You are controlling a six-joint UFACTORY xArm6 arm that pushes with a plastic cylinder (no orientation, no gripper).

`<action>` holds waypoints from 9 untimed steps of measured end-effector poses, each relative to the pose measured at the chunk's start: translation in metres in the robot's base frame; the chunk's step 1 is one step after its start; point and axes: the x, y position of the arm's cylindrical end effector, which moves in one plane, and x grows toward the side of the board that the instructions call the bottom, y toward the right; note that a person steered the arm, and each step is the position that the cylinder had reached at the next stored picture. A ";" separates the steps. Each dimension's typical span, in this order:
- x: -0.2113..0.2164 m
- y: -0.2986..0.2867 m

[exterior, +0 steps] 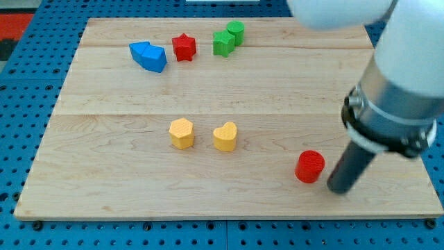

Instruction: Push the red star into the red circle

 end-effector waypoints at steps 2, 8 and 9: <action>-0.148 -0.077; -0.343 -0.267; -0.282 -0.236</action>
